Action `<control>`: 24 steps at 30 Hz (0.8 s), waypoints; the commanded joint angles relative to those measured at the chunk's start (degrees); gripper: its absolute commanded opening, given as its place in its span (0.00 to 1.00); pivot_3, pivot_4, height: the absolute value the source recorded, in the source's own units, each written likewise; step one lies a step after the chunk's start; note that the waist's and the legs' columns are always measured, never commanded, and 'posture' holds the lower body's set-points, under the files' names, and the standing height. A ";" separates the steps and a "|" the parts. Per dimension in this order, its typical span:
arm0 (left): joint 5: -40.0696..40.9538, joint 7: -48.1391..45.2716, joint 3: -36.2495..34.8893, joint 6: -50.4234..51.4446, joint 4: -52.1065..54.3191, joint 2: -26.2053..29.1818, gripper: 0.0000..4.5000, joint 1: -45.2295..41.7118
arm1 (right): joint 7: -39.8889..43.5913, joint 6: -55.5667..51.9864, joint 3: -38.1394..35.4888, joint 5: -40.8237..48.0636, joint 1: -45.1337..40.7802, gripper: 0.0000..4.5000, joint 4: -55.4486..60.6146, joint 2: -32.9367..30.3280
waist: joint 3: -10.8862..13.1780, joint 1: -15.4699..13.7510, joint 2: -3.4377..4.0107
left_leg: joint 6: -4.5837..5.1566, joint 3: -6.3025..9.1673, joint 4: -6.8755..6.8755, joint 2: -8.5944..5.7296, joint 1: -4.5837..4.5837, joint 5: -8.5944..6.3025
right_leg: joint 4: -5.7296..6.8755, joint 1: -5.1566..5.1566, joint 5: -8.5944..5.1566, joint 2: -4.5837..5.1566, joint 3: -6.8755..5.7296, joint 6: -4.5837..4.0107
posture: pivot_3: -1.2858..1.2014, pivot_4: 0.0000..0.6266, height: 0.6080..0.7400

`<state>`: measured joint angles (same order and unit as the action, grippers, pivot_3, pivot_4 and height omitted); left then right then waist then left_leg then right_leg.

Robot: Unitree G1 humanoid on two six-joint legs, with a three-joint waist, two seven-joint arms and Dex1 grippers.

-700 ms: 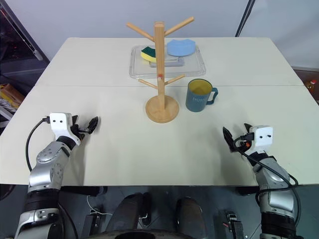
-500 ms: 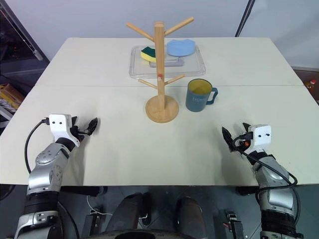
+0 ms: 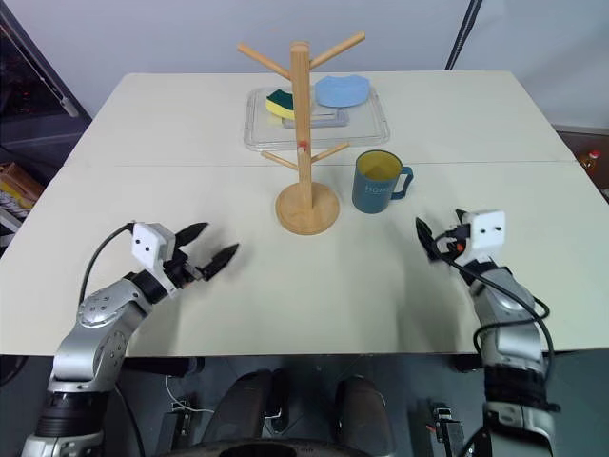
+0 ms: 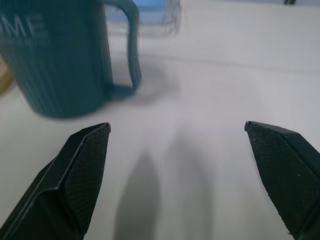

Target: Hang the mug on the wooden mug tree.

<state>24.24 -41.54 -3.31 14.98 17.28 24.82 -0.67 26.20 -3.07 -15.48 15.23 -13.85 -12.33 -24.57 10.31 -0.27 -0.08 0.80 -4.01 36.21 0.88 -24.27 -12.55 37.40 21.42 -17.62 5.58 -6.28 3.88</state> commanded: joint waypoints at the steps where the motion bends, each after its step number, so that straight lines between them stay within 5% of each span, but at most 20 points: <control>1: 1.89 -2.83 1.51 1.25 4.01 1.55 1.00 0.68 | -1.11 2.38 0.55 -1.32 -2.56 0.99 -2.07 0.40 | 0.00 0.00 0.01 | 0.00 -0.01 0.00 0.00 0.00 0.00 | 0.00 0.00 0.00 0.00 0.01 0.00 | 0.52 0.24 1.00; 24: 1.30 -2.16 5.17 1.80 5.23 1.13 1.00 -1.74 | -3.03 12.16 3.29 -5.31 -19.09 0.99 -25.85 1.86 | 0.01 0.56 0.02 | 0.01 -0.11 0.01 0.00 0.05 0.01 | 0.11 0.02 0.00 -0.02 0.09 0.00 | 0.52 0.24 1.00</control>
<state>25.26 -43.72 1.51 17.11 20.47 25.94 -1.76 22.97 7.08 -11.90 10.04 -31.41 -37.76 -22.42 10.31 0.29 -0.06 0.81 -4.13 36.22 0.88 -24.22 -12.53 37.52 21.44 -17.62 5.56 -6.19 3.89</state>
